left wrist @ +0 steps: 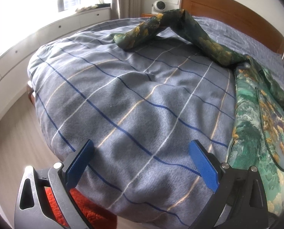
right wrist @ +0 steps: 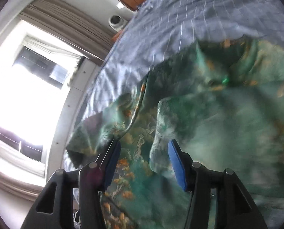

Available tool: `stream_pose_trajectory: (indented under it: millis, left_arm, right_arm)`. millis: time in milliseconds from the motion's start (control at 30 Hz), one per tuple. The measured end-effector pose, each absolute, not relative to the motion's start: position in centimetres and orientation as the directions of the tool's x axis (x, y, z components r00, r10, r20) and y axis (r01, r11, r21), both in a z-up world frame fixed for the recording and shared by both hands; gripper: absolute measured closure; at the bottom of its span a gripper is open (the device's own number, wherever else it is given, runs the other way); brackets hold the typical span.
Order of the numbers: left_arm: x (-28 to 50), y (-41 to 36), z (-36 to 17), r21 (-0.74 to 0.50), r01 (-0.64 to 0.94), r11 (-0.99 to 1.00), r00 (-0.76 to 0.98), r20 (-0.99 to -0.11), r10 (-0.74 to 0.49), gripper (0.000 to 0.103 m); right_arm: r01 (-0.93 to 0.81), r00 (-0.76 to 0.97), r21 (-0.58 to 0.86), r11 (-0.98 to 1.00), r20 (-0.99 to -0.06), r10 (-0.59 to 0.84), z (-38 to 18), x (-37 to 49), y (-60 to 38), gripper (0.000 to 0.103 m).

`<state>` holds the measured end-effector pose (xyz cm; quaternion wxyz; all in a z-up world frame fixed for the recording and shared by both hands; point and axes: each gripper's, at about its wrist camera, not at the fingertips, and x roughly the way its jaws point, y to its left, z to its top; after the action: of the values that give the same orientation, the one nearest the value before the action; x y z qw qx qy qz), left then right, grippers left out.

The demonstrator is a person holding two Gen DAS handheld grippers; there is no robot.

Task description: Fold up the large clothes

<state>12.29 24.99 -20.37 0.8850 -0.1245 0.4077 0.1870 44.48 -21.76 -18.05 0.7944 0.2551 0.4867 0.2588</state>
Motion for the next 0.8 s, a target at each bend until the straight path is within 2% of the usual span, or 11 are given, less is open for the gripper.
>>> stream_pose_trajectory:
  millis: [67,167,333,433,533,633,733,800]
  left_arm:
    - [12.3,25.0,-20.4,-0.072,-0.435,0.898,0.599,-0.768,0.229,0.003]
    - [12.4,24.9,-20.5,-0.073,-0.441,0.895,0.596,-0.769,0.231,0.002]
    - [12.6,24.7,-20.8,-0.067,-0.452,0.889,0.592,-0.768,0.243,0.001]
    - [12.4,24.7,-20.8,-0.056,-0.454,0.889,0.581,-0.775,0.248,0.001]
    - [12.1,24.4,-20.2,-0.016,-0.451,0.893,0.564,-0.780,0.271,0.001]
    - [11.8,23.7,-18.6,0.030,-0.424,0.905,0.571,-0.767,0.293,0.001]
    - [12.2,23.5,-15.5,-0.026,-0.357,0.934,0.636,-0.739,0.223,0.001]
    - [13.6,24.2,-12.9,-0.108,-0.312,0.944,0.678,-0.721,0.142,0.001]
  right_arm:
    - [-0.153,0.425,0.650,0.744,-0.637,0.643,-16.5,43.8,-25.2,0.039]
    - [-0.099,0.441,0.618,0.780,-0.675,0.591,-16.2,41.8,-30.3,0.038]
    - [0.124,0.393,0.557,0.821,-0.788,0.475,-22.1,38.2,-37.5,0.039]
    - [0.183,0.401,0.588,0.788,-0.776,0.487,-24.6,35.5,-39.3,0.040]
    - [0.151,0.424,0.570,0.808,-0.775,0.468,-23.4,32.3,-39.1,0.040]
    - [0.035,0.464,0.503,0.864,-0.773,0.431,-19.8,27.9,-37.4,0.040]
    - [-0.061,0.520,0.457,0.887,-0.744,0.419,-17.2,22.8,-35.7,0.037]
    - [-0.099,0.556,0.442,0.891,-0.718,0.418,-16.0,19.7,-34.9,0.034]
